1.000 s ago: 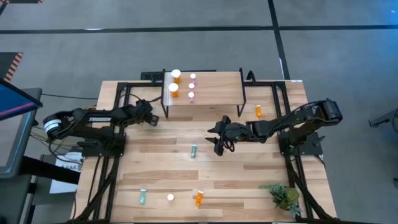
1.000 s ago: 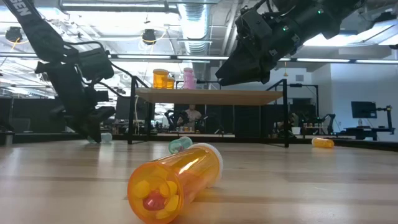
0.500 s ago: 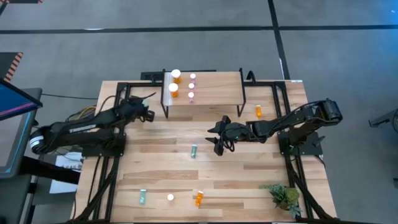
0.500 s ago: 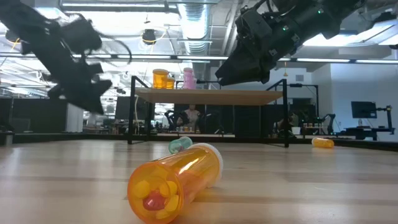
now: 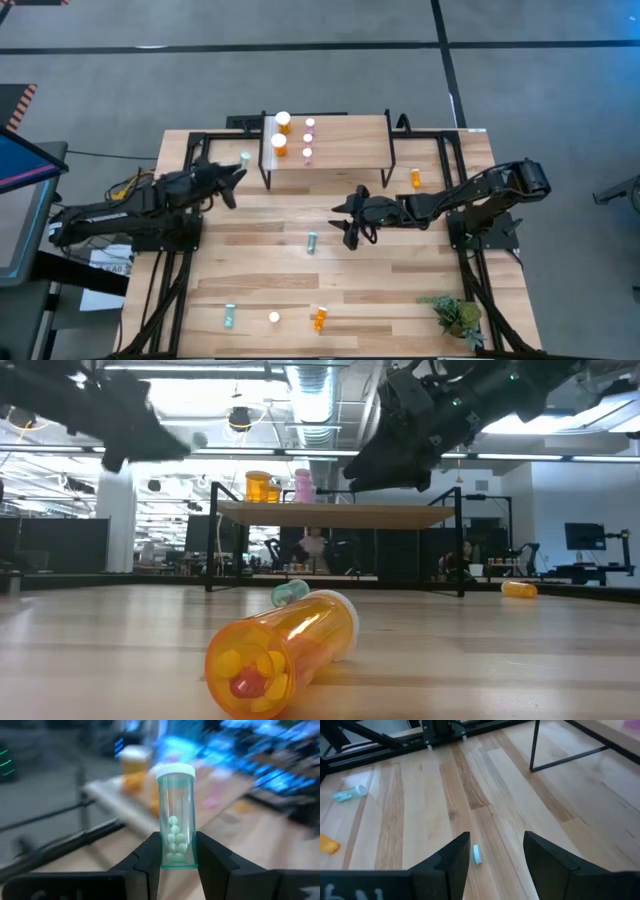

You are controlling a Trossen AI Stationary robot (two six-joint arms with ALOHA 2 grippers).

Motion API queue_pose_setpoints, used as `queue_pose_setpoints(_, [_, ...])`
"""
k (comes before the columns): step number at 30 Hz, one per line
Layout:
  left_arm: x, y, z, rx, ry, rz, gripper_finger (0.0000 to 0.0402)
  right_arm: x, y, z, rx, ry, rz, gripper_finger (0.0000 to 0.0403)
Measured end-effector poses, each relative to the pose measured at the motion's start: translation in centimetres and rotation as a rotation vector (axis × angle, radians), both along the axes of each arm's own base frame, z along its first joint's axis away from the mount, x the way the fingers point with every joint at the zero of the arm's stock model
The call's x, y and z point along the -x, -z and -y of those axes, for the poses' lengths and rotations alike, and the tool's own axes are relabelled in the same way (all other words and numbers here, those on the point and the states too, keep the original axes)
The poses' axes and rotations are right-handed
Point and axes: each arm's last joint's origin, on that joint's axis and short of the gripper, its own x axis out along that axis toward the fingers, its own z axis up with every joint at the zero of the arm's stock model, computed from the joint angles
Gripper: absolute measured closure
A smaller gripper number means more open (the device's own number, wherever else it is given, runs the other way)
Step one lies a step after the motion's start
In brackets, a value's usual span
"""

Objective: Pick and place medicine bottles onto shelf by color
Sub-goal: Put the top small blue pill bottle on the shelf

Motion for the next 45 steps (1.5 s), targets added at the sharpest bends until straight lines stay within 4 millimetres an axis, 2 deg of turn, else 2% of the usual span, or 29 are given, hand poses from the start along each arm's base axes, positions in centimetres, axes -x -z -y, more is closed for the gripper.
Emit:
queue_pose_setpoints(10, [-1.1,-0.7,2.3,-0.162,0.333,0.218,0.0313,-0.6,-1.7,-0.7,0.033,-0.046,0.183,0.0198])
queue_pose_setpoints(15, [-1.6,-0.5,3.0,-0.2,0.429,0.301,0.0313,-0.9,-3.1,-1.0,0.092,-0.077,0.316,0.0198])
queue_pose_setpoints(23, [-2.8,-0.5,3.4,-0.19,0.517,0.337,0.0313,-0.9,-5.0,-1.0,0.17,-0.082,0.494,0.0194])
queue_pose_setpoints(30, [-4.5,0.0,3.6,-0.189,0.566,0.342,0.0313,-1.0,-5.3,-1.0,0.168,-0.098,0.515,0.015])
queue_pose_setpoints(36, [-6.0,0.4,3.7,-0.183,0.613,0.37,0.0313,-1.4,-6.4,-1.0,0.168,-0.099,0.551,0.0108])
queue_pose_setpoints(45, [-7.9,1.3,3.9,-0.164,0.658,0.4,0.0313,-1.8,-7.5,-0.9,0.165,-0.096,0.573,0.0071])
